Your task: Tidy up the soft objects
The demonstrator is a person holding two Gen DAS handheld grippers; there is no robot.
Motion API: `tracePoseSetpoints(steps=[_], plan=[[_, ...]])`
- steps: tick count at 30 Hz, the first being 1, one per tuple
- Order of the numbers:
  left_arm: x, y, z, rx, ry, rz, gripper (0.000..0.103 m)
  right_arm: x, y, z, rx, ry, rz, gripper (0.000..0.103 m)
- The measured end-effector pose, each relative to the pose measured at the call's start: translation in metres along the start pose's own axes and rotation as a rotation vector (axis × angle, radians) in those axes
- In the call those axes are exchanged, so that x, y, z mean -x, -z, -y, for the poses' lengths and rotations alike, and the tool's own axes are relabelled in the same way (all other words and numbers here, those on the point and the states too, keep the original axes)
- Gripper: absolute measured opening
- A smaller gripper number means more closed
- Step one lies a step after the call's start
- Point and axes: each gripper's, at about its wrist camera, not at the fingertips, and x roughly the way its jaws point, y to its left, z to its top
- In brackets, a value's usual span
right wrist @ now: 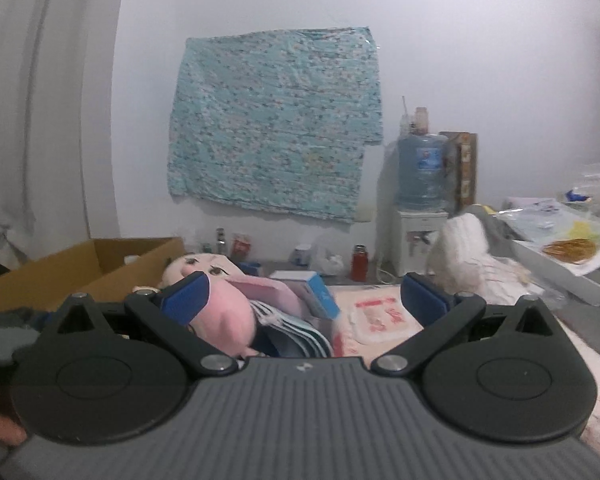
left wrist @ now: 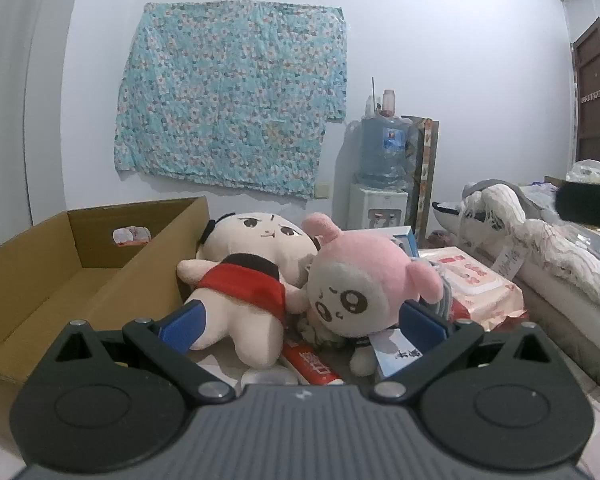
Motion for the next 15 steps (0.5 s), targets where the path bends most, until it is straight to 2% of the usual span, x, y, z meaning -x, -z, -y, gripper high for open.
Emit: tracePoseSetpoints(steps=[5, 7, 10, 15], plan=[[0.001, 0.0, 0.001, 0.002, -0.004, 0.004, 0.103, -0.01, -0.003, 0.007, -0.111, -0.084, -0.027, 0.102], [0.001, 0.0, 0.0, 0.006, -0.007, -0.003, 0.103, -0.012, -0.002, 0.005, -0.114, -0.073, -0.024, 0.102], [0.0, -0.001, 0.0, 0.012, -0.01, -0.008, 0.103, -0.016, 0.005, -0.001, -0.058, 0.005, -0.009, 0.102], [-0.003, -0.001, 0.0, 0.014, 0.003, -0.026, 0.103, -0.02, 0.02, 0.006, -0.046, -0.047, -0.052, 0.102]])
